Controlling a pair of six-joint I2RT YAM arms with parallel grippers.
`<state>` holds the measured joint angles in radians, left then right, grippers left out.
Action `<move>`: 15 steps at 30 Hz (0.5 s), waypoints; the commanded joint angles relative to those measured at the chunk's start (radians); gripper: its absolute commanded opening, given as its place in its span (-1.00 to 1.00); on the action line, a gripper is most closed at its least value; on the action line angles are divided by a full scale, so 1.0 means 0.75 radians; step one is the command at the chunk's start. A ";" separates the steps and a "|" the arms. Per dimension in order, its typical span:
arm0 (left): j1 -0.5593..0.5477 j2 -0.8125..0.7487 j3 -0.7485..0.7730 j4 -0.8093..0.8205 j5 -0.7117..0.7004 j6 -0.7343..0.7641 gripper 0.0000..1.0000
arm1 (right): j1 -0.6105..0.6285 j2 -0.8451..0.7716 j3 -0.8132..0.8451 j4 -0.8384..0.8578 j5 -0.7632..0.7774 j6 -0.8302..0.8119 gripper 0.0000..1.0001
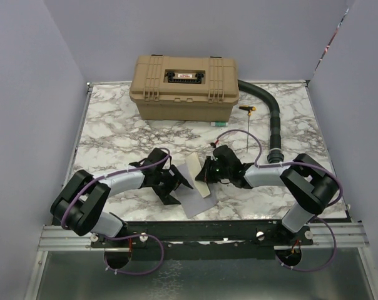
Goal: Place the letter into the envelope and seal it
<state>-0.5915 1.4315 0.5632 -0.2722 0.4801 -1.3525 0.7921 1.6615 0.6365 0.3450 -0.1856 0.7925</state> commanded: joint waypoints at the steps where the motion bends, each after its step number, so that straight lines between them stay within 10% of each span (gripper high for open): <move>1: -0.017 0.078 -0.095 -0.102 -0.277 0.062 0.61 | 0.009 -0.026 0.075 -0.334 0.097 -0.004 -0.99; 15: -0.017 0.086 -0.017 -0.226 -0.556 0.157 0.18 | 0.010 -0.014 0.160 -0.638 0.135 0.006 -0.99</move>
<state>-0.6041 1.4681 0.5983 -0.3340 0.4507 -1.3159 0.7929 1.6547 0.7540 0.0296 -0.1352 0.7971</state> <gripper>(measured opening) 0.597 0.005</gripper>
